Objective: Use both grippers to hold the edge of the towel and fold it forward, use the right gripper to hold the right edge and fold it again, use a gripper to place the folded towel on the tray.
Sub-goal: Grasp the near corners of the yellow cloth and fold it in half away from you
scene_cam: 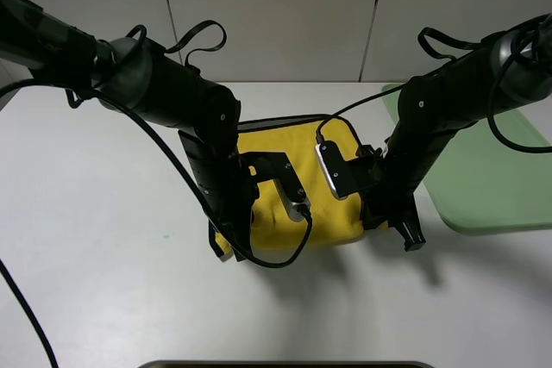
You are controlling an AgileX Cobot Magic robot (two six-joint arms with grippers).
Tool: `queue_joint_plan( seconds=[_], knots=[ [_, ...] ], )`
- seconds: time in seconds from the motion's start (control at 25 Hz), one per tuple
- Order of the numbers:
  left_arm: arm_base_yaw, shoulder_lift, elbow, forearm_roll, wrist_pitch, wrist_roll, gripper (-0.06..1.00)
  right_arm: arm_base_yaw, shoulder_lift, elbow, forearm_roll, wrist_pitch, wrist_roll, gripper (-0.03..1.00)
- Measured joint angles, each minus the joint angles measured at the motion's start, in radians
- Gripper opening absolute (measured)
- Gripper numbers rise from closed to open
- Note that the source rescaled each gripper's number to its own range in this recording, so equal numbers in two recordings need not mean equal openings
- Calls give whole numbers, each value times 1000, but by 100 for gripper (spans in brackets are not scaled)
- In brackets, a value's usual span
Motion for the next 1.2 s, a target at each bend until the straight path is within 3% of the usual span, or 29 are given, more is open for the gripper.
queue_joint_plan(
  seconds=[0.72,1.2],
  knots=[
    [0,-12,1,0,0,0,0,0,-22,0,12,1,0,0],
    [0,-99,1,1,122,0,0,0,-176,0,17,106,67,0]
  ],
)
